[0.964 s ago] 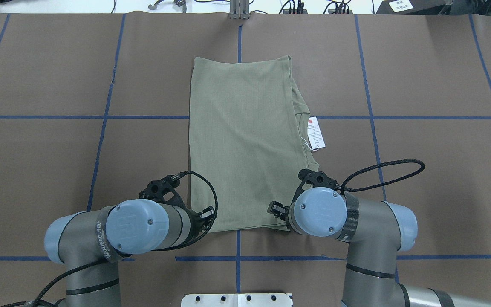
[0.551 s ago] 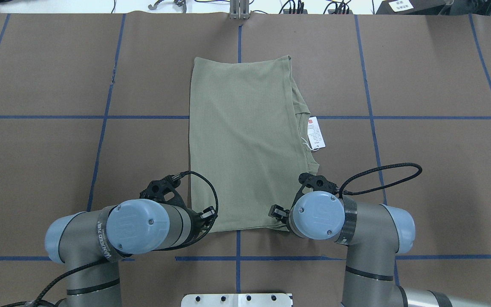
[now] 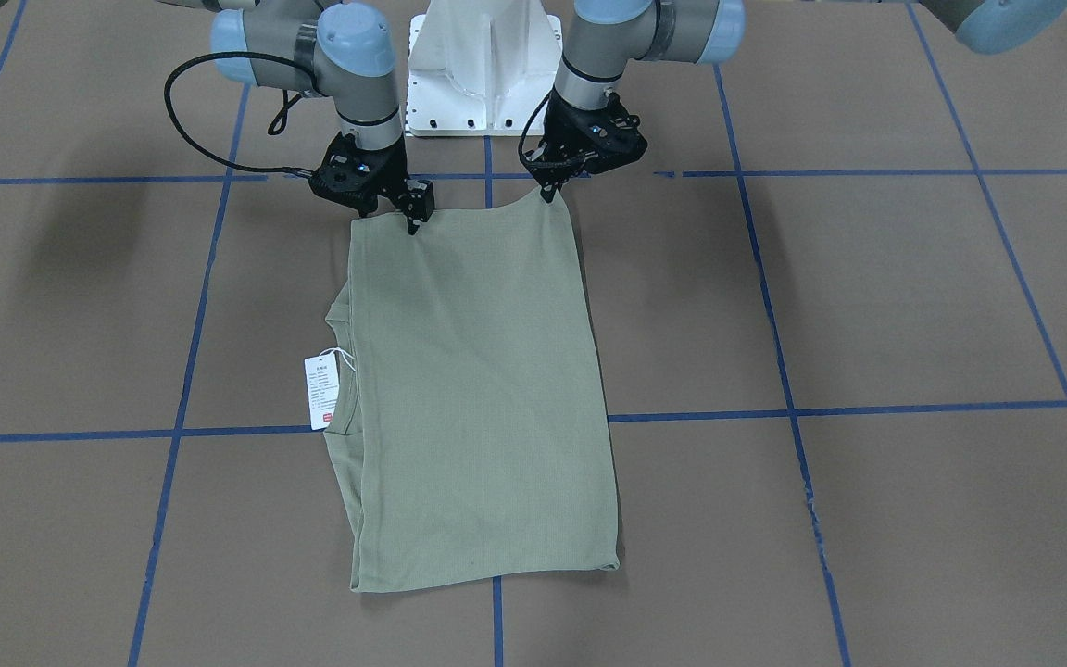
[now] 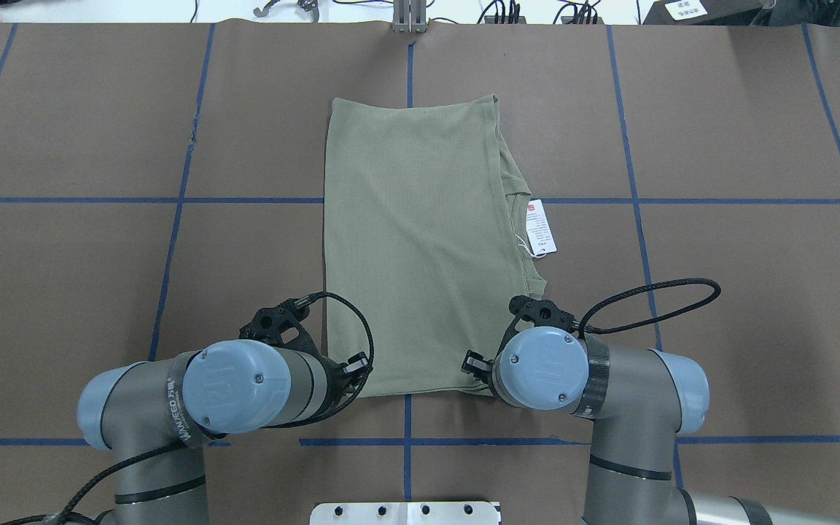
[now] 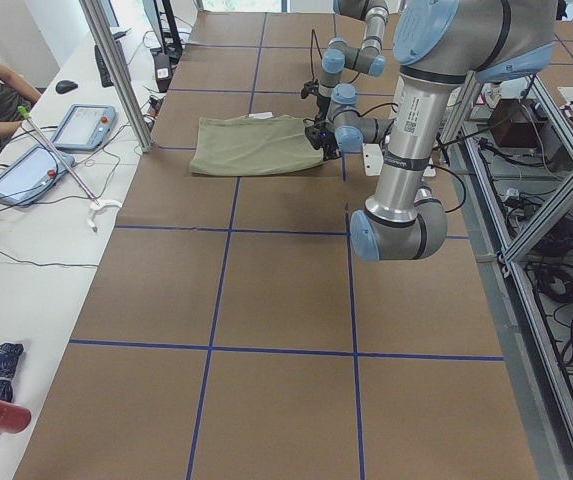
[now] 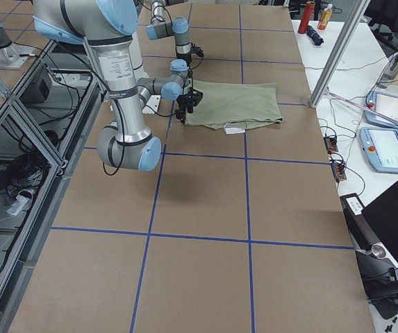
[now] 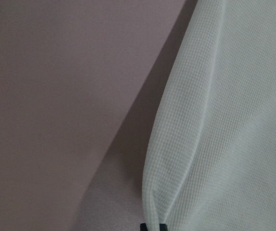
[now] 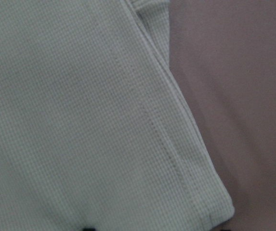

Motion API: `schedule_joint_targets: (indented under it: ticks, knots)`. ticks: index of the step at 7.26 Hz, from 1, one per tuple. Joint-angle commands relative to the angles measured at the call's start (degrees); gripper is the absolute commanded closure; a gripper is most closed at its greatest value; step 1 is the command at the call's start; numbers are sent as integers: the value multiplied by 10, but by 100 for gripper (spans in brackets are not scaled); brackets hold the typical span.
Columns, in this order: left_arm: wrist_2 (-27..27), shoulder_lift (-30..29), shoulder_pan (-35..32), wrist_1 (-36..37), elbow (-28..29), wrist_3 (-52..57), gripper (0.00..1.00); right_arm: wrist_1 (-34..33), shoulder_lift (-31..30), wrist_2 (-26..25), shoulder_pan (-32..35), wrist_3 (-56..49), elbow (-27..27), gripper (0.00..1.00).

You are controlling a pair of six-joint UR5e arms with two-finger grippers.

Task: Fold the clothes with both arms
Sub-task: 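Grasp the shirt's near edge with both grippers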

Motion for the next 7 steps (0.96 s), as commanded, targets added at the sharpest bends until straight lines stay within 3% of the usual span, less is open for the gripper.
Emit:
schedule_joint_targets:
  ticks: [1,3,5,7]
  knots:
    - [1,0,-1,0,2,1,100,0,3,3,5,0,8,68]
    - [1,0,-1,0,2,2,100,0,4,4,9,-1,11,79]
    - [0,-1,-1,-1,2,2,100,1,4,5,10,0,21,97]
    - [0,6,-1,3,-4,2,100,1,-3,3,10,3,44,100]
